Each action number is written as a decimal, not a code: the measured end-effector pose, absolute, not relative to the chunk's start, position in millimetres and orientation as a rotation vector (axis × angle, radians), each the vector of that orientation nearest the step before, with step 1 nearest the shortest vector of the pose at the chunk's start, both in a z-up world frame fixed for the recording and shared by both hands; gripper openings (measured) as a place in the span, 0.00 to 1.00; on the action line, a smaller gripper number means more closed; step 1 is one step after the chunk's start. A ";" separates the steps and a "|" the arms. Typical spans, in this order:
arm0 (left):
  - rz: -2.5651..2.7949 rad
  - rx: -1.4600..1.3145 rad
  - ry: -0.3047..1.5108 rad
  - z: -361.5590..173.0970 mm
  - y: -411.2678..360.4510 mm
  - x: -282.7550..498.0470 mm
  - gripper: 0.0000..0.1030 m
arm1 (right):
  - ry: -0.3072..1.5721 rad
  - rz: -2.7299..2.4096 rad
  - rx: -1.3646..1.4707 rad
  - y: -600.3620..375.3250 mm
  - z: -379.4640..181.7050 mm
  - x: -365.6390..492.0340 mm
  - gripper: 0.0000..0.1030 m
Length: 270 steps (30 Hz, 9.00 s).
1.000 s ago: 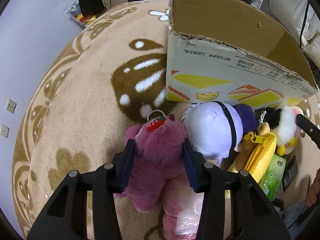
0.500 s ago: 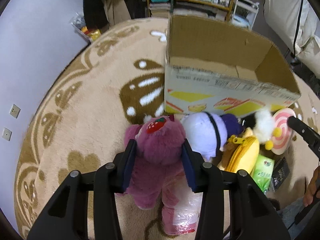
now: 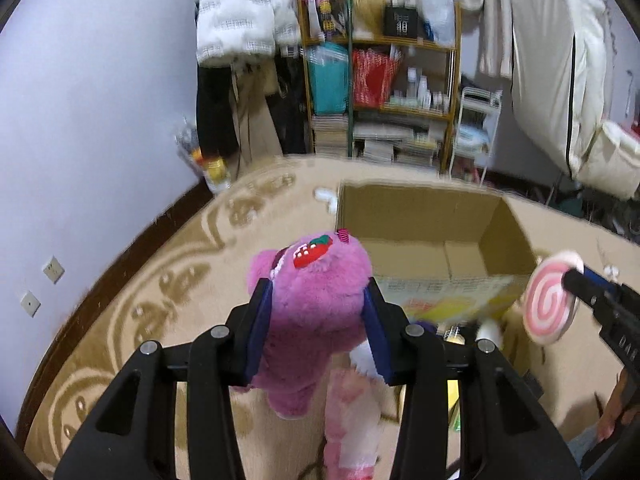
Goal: Organize soft objects
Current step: 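Lift both held items over the box and open both tools to drop them, then move both tools back down toward the remaining toys beside the box, then grasp the pink wrapped roll with the left tool while the right tool grips the white pompom, then lift both items over the box and open both tools to release them inside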
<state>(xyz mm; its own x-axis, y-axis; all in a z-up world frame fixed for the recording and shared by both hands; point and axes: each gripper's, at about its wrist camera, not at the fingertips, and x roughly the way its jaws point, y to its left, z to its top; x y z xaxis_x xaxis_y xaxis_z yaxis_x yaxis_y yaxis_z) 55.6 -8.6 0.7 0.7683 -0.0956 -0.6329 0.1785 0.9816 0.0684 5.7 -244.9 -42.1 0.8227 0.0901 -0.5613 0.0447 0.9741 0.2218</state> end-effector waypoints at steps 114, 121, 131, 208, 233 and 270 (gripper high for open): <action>-0.099 0.182 0.973 -37.7 -22.2 73.7 0.97 | 0.705 0.092 0.238 -240.9 -57.2 22.5 1.00; -0.100 0.175 1.064 -67.9 -22.8 87.4 0.97 | 0.761 0.076 0.276 -247.3 -79.0 36.8 1.00; -0.106 0.199 1.178 -105.0 -24.0 101.2 0.97 | 0.856 0.044 0.311 -253.7 -112.5 60.4 1.00; -0.190 0.006 0.590 31.3 -7.0 60.9 0.39 | 0.582 0.089 0.179 -245.6 -28.9 23.9 0.39; -0.264 0.070 0.545 17.2 -55.9 126.6 0.39 | 0.504 0.116 0.138 -245.3 -39.4 83.7 0.39; -0.206 0.121 0.759 -26.5 -63.9 141.0 0.81 | 0.604 0.077 0.279 -274.3 -60.7 77.4 0.90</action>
<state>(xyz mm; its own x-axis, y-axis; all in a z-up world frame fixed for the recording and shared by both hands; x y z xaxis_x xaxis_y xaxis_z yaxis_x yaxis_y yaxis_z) 141.0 -63.9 -26.5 0.7068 -0.1418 -0.6930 0.2285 0.9730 0.0340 77.4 -274.3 -60.7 0.8217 0.1527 -0.5491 0.0095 0.9596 0.2810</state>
